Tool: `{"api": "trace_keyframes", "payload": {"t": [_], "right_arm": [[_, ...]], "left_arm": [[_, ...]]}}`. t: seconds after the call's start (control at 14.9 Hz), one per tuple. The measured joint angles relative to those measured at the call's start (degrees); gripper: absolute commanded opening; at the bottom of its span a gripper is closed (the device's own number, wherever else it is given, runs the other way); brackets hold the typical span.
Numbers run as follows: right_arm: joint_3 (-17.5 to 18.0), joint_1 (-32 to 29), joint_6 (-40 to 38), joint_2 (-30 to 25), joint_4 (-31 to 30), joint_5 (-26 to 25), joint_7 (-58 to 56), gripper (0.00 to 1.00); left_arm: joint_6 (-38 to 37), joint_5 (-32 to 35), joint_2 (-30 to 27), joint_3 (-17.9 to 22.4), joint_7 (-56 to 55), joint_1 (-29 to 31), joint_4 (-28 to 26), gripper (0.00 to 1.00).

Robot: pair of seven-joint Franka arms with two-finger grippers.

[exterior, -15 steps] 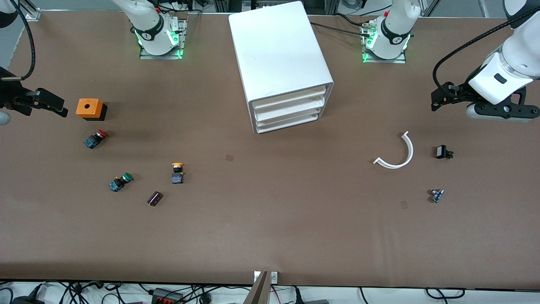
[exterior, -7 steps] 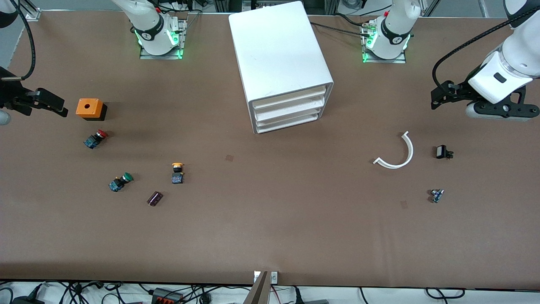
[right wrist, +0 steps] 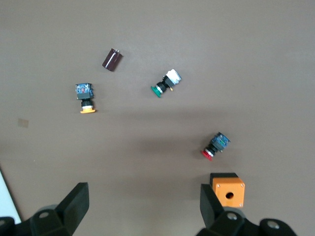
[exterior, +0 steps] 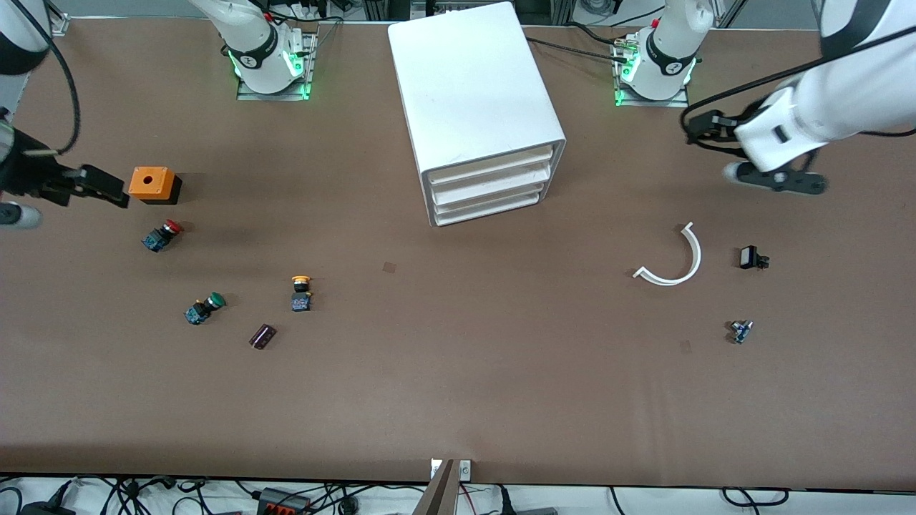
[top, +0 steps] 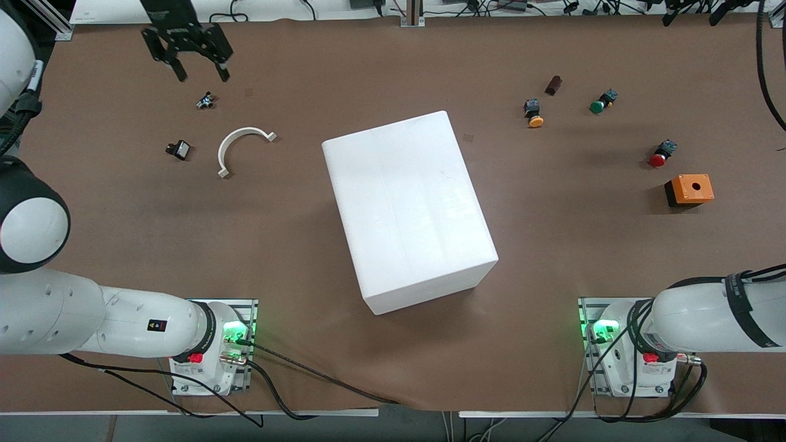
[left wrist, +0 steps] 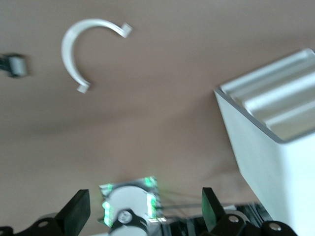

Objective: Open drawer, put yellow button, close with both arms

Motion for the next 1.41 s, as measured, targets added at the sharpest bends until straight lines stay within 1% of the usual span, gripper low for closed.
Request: {"api": "trace_keyframes", "payload": {"t": [0.13, 0.27, 0.54, 0.74, 0.87, 1.08, 1.14, 1.21, 1.35, 1.41], "right_arm": [[0.2, 1.3, 2.4, 2.4, -0.1, 0.0, 0.0, 1.0], [0.3, 3.2, 4.9, 4.9, -0.1, 0.0, 0.0, 1.0], [0.4, 7.1, 9.0, 9.3, -0.2, 0.0, 0.1, 1.0], [0.4, 9.9, 13.7, 13.2, -0.3, 0.0, 1.1, 1.0], [0.4, 11.8, 17.7, 16.1, -0.4, 0.0, 3.1, 1.0], [0.4, 12.9, 21.0, 19.8, -0.4, 0.0, 4.1, 1.0], [0.4, 12.9, 21.7, 21.1, -0.4, 0.0, 4.1, 1.0], [0.4, 12.9, 22.4, 22.5, -0.4, 0.0, 4.1, 1.0], [0.4, 12.9, 24.0, 25.1, -0.4, 0.0, 4.1, 1.0], [0.4, 13.1, 24.3, 26.3, -0.4, 0.0, 4.1, 1.0]], "left_arm": [[-0.3, -6.2, 3.2, -0.2, 0.2, -0.8, 0.0, 1.0], [1.0, -14.0, 6.5, -0.2, 3.1, -0.9, 0.1, 1.0], [5.4, -28.2, 13.1, 0.0, 16.7, -0.6, 0.0, 1.0], [9.3, -36.2, 18.3, -0.2, 26.7, -1.4, -0.6, 1.0], [14.1, -40.4, 20.6, -0.6, 32.4, -2.4, -2.8, 1.0], [18.7, -47.1, 21.7, -2.5, 39.6, -2.8, -8.6, 1.0], [19.2, -48.1, 21.7, -3.0, 41.2, -2.9, -10.4, 0.97], [19.4, -48.7, 21.7, -3.5, 42.4, -2.9, -11.8, 0.88], [19.5, -49.5, 21.7, -4.2, 44.6, -2.9, -13.6, 0.76], [19.5, -49.7, 21.7, -4.6, 45.5, -2.9, -14.0, 0.73]]}}
